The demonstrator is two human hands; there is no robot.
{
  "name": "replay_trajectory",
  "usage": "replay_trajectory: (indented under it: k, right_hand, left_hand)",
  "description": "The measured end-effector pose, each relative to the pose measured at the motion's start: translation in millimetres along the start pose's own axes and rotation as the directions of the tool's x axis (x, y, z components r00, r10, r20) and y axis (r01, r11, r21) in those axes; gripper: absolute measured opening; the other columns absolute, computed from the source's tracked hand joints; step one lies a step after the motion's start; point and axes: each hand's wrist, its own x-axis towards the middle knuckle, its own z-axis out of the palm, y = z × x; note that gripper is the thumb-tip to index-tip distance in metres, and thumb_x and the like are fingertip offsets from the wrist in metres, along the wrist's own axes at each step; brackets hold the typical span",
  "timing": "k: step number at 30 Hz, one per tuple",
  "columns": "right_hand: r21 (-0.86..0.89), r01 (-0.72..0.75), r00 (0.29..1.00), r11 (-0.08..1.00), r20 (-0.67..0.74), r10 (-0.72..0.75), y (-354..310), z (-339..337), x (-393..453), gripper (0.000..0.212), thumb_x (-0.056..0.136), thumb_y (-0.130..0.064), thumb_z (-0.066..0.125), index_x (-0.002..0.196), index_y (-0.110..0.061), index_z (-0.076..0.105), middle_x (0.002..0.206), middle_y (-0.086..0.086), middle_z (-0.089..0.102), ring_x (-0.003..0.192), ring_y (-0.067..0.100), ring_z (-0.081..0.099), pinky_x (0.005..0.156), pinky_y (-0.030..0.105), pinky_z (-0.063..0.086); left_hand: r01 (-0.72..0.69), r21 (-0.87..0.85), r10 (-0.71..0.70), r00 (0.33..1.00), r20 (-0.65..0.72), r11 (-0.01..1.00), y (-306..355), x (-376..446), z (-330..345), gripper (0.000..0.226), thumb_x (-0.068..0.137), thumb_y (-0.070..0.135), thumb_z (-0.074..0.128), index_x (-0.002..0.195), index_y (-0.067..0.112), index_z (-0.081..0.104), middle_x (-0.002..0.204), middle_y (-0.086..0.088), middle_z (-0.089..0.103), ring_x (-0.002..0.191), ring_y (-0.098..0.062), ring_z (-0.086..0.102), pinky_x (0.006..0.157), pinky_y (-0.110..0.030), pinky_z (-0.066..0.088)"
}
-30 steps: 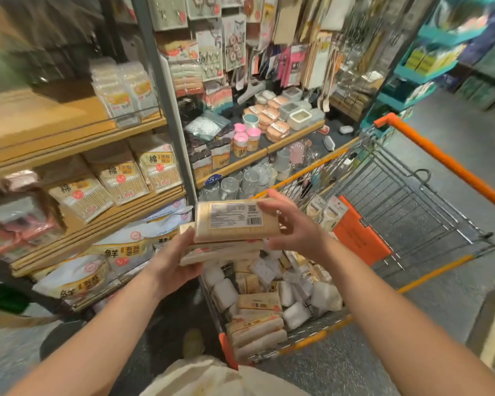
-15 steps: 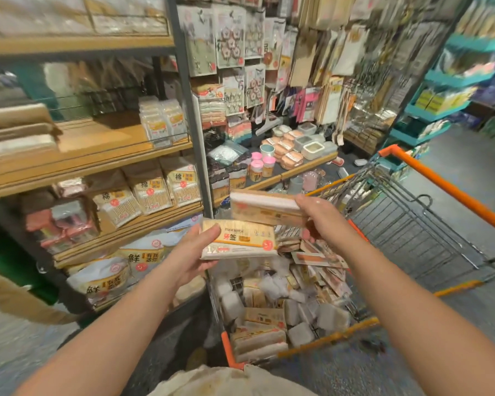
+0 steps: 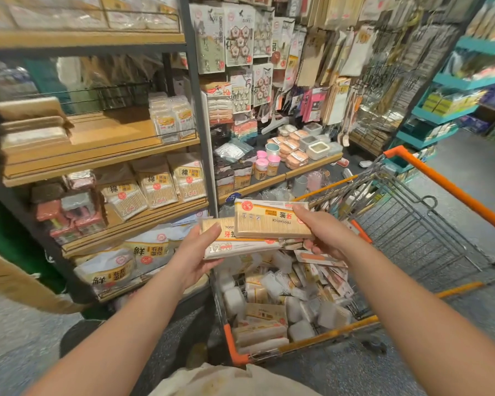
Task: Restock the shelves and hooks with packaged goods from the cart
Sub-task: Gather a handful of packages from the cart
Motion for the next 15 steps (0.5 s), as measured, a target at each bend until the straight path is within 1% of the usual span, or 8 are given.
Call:
replay_trajectory:
  k: [1, 3, 6, 9, 11, 12, 14, 15]
  right_hand:
    - [0.033, -0.013, 0.999, 0.999, 0.052, 0.011, 1.8, -0.1, 0.0, 0.043, 0.096, -0.051, 0.051, 0.113, -0.014, 0.066, 0.087, 0.004, 0.075, 0.061, 0.016, 0.066, 0.048, 0.027, 0.051]
    - [0.145, -0.003, 0.993, 0.989, 0.12, -0.014, 4.9, -1.1, 0.0, 0.027, 0.098, -0.034, 0.055, 0.118, -0.017, 0.061, 0.103, 0.007, 0.075, 0.077, 0.02, 0.073, 0.056, 0.028, 0.059]
    - [0.226, 0.128, 0.984, 0.966, 0.096, -0.153, 0.5, -5.2, 3.0, 0.023, 0.096, -0.017, 0.058, 0.118, -0.011, 0.059, 0.105, 0.01, 0.074, 0.091, 0.025, 0.072, 0.067, 0.032, 0.062]
    - [0.146, 0.2, 0.977, 0.969, 0.041, -0.208, -17.2, -3.1, 10.1, 0.023, 0.092, -0.015, 0.063, 0.114, -0.006, 0.06, 0.106, 0.014, 0.073, 0.099, 0.031, 0.07, 0.074, 0.033, 0.061]
    - [0.14, 0.239, 0.971, 0.961, -0.016, -0.239, -36.0, 6.4, 15.2, 0.017, 0.091, -0.015, 0.065, 0.106, -0.008, 0.06, 0.1, 0.011, 0.073, 0.097, 0.028, 0.07, 0.086, 0.042, 0.056]
    - [0.152, 0.258, 0.966, 0.954, -0.027, -0.257, -47.7, 14.5, 17.1, 0.014, 0.091, -0.016, 0.064, 0.103, -0.009, 0.061, 0.096, 0.01, 0.073, 0.092, 0.026, 0.069, 0.088, 0.043, 0.054]
    - [0.089, 0.274, 0.962, 0.958, -0.002, -0.275, -73.7, 37.1, 19.0, 0.012, 0.093, -0.021, 0.063, 0.1, -0.011, 0.062, 0.089, 0.006, 0.071, 0.08, 0.02, 0.068, 0.081, 0.039, 0.055]
    - [-0.016, 0.277, 0.96, 0.961, 0.032, -0.277, -86.4, 50.1, 20.3, 0.014, 0.094, -0.025, 0.063, 0.099, -0.012, 0.064, 0.086, 0.005, 0.071, 0.074, 0.018, 0.068, 0.076, 0.036, 0.056]
  left_hand:
    - [0.002, 0.0, -0.002, 1.0, -0.002, 1.0, 0.3, -0.7, -2.8, 0.02, 0.096, 0.029, 0.058, 0.115, 0.022, 0.057, 0.095, -0.002, 0.074, 0.093, -0.021, 0.067, 0.079, -0.035, 0.054]
    - [0.003, 0.006, -0.003, 1.0, -0.016, 1.0, 1.4, -1.1, -10.3, 0.023, 0.096, 0.029, 0.059, 0.118, 0.022, 0.057, 0.095, -0.002, 0.074, 0.092, -0.02, 0.068, 0.075, -0.034, 0.055]
    - [0.007, -0.003, -0.007, 0.999, -0.043, 1.0, 4.1, -0.6, -26.1, 0.024, 0.096, 0.029, 0.059, 0.119, 0.023, 0.056, 0.09, 0.0, 0.075, 0.084, -0.016, 0.069, 0.066, -0.03, 0.054]
    - [0.016, -0.013, -0.017, 0.999, -0.045, 1.0, 10.5, -1.2, -42.5, 0.016, 0.095, 0.029, 0.06, 0.11, 0.024, 0.058, 0.085, 0.002, 0.075, 0.082, -0.015, 0.069, 0.067, -0.031, 0.053]
    - [0.027, -0.001, -0.027, 0.999, -0.04, 1.0, 15.4, -0.8, -53.4, 0.014, 0.095, 0.03, 0.06, 0.108, 0.025, 0.058, 0.087, 0.001, 0.075, 0.084, -0.016, 0.068, 0.071, -0.032, 0.054]
    - [0.033, 0.004, -0.033, 0.999, -0.039, 0.999, 18.0, -0.8, -59.1, 0.015, 0.095, 0.03, 0.06, 0.108, 0.026, 0.059, 0.087, 0.001, 0.075, 0.085, -0.016, 0.068, 0.073, -0.033, 0.054]
    - [0.045, -0.002, -0.045, 0.998, -0.035, 0.999, 24.1, -2.0, -69.9, 0.017, 0.094, 0.031, 0.061, 0.11, 0.025, 0.058, 0.088, 0.0, 0.076, 0.086, -0.017, 0.069, 0.074, -0.034, 0.055]
    - [0.054, -0.004, -0.054, 0.998, -0.031, 0.999, 26.7, -1.7, -75.5, 0.018, 0.094, 0.031, 0.061, 0.111, 0.025, 0.058, 0.089, 0.0, 0.076, 0.087, -0.017, 0.07, 0.075, -0.034, 0.055]
